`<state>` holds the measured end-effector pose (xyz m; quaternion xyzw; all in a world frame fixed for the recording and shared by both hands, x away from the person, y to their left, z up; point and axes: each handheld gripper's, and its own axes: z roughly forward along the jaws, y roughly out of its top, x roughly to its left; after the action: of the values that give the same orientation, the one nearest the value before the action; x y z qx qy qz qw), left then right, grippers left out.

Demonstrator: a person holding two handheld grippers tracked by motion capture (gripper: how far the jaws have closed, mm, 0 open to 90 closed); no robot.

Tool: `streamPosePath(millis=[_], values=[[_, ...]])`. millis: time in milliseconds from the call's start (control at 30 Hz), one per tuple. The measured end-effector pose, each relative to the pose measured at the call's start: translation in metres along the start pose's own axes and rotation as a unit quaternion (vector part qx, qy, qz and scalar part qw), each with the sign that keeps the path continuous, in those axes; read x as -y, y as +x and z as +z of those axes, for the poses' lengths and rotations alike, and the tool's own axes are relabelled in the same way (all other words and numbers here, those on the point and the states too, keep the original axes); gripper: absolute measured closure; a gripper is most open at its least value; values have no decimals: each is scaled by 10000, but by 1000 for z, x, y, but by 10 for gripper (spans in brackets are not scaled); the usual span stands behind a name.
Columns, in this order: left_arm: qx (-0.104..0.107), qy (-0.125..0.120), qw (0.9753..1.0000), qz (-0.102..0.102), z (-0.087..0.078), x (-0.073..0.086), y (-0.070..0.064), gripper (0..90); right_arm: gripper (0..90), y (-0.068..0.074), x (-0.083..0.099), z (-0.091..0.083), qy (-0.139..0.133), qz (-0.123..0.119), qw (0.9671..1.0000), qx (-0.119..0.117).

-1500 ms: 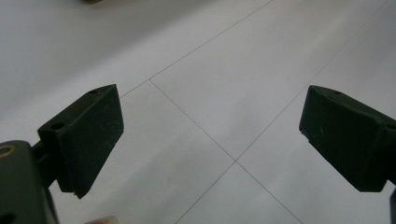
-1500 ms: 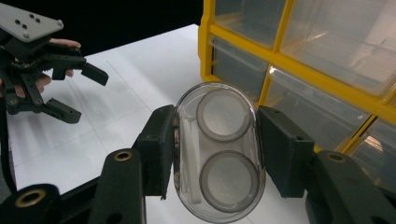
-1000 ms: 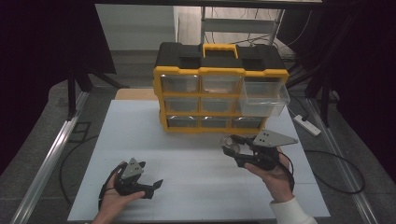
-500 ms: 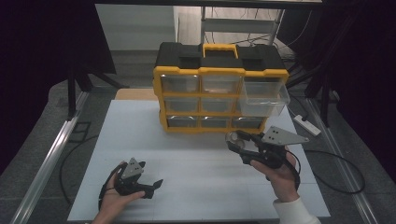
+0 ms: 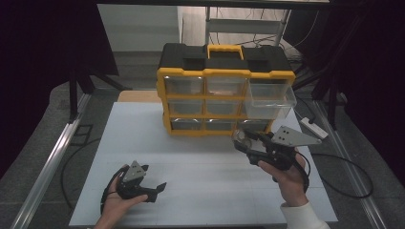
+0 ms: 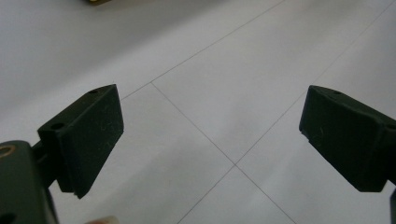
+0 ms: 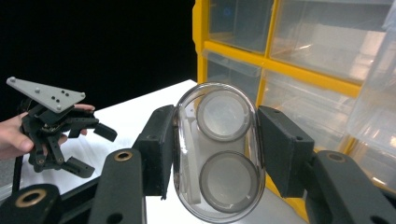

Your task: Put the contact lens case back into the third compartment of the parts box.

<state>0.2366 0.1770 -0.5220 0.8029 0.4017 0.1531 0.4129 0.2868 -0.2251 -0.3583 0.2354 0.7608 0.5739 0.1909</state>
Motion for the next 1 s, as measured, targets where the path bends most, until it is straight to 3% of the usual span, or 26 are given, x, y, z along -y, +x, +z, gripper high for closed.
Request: streamPosePath(millis=[333,633,1000], values=[[2,6,10000,-1,0,0,1,68,490,-2,-29,1,-137,-95,9998,99],[2,29,10000,3,1,0,1,68,490,-8,-46,4,-219,-29,9996,149],[-2,30,10000,-7,1,1,1,68,490,-13,-67,0,-345,-110,9990,253]])
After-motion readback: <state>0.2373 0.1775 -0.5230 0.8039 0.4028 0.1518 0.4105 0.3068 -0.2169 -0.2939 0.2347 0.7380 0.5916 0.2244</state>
